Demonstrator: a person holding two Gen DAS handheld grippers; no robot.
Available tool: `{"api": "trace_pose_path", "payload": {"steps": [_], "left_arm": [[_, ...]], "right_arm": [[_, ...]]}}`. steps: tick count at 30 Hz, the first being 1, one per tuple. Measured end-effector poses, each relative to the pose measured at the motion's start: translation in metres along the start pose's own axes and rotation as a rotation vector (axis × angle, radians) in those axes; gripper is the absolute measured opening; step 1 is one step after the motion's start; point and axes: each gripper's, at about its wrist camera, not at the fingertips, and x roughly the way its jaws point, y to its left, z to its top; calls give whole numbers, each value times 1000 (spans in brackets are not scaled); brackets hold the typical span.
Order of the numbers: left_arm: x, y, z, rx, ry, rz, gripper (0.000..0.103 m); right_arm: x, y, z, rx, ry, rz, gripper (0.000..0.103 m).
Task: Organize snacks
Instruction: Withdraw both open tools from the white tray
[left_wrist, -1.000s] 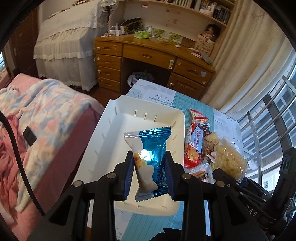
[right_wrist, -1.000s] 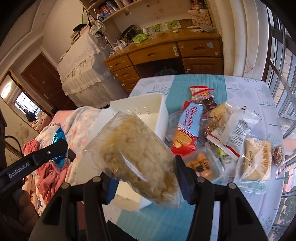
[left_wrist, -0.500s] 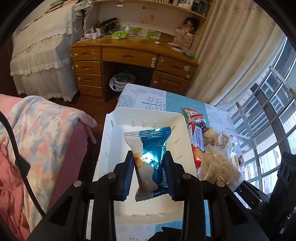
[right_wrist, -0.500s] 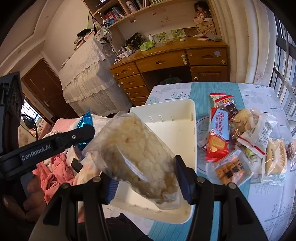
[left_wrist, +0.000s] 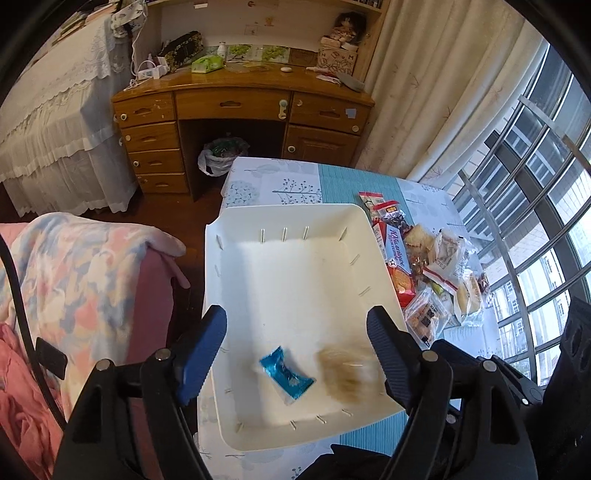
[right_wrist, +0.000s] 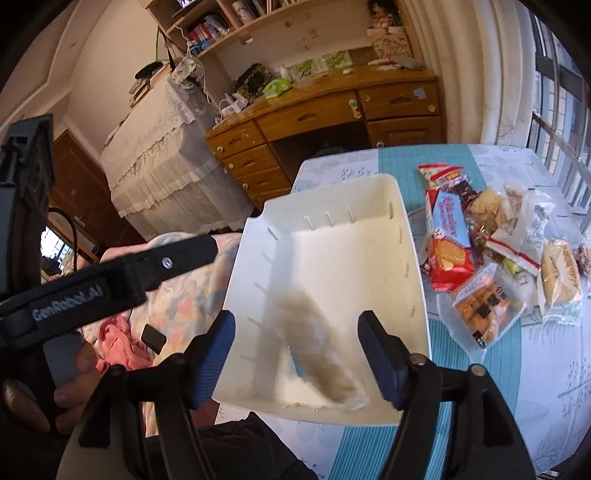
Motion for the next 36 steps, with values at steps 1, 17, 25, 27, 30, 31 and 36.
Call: {"api": "trace_pose_path", "payload": {"steps": [1,17,25,27,30,31,36], "left_arm": [[0,-1,1,5,1,-3,77],[9,-60,-4,54,42,-11,78],[14,-107,0,33,41,-1,78],[17,-121,1,27,40,1,78],[23,-138,3,20,46,1,78],[26,-145,3,16,50,2,78],[45,-175,4,-2,73,5,78]], "right_arm": [[-2,0,0,0,-7,-8,71],[-38,-53,-2,60,-23,-73,72],[-56,-91,11,28,-10,-72,72],[-61,-103,14,20,-4,-76,72],[-66,-122,17,13,7,-82,72],[-68,-126,18,11,11,-85,72],[-72,-159,25,-2,35,-99,72]]}}
